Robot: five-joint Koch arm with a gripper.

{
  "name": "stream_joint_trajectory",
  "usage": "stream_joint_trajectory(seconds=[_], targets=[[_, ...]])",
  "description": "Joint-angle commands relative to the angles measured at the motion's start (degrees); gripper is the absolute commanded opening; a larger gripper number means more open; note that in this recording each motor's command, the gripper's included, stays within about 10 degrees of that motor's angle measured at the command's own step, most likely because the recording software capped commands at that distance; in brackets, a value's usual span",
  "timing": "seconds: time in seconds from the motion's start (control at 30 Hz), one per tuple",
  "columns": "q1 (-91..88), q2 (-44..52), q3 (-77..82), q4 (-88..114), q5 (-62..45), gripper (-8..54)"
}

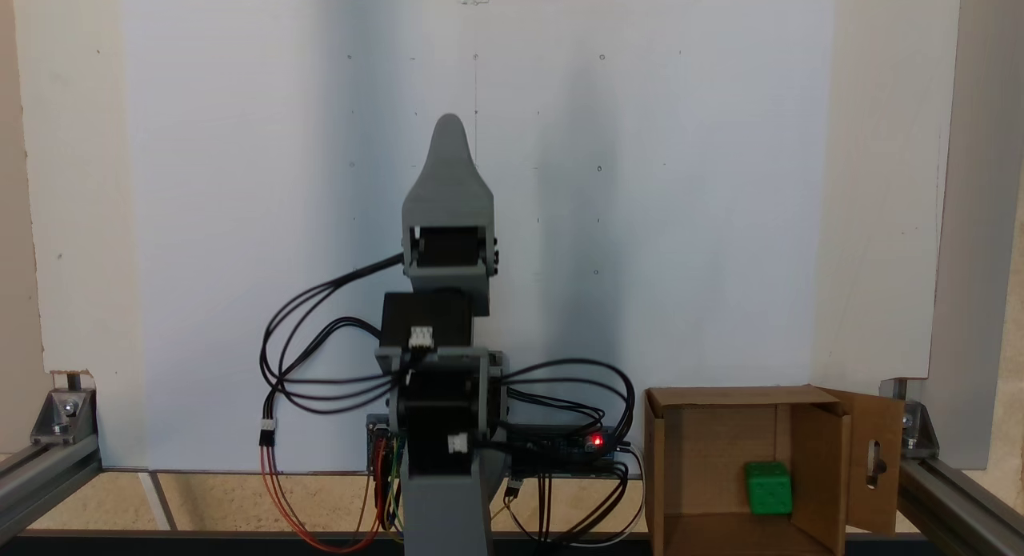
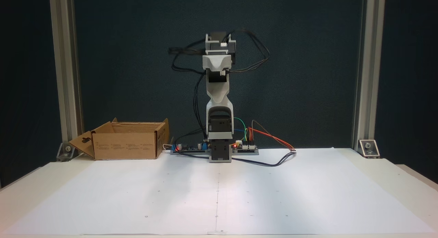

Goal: Grasp a green dice and put it in the bin.

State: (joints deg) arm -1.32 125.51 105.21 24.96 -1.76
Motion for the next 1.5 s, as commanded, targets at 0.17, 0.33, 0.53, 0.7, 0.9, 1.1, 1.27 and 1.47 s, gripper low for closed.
stream_joint_trajectory(seconds=[0.17,0.33,0.53,0.7,0.9,1.1,1.27,1.47], targets=[[0.09,10.55,11.78,-21.78,2.29,46.7],[3.16,10.55,16.79,-32.78,2.29,47.1],[2.99,10.55,25.58,-48.14,1.67,46.0],[2.64,10.55,30.50,-59.66,1.85,45.9],[2.55,10.55,42.98,-73.63,1.67,43.3],[2.64,10.55,52.03,-86.82,1.32,42.4],[2.64,10.55,57.22,-98.15,1.32,42.4],[2.72,10.55,62.14,-111.78,1.23,42.5]])
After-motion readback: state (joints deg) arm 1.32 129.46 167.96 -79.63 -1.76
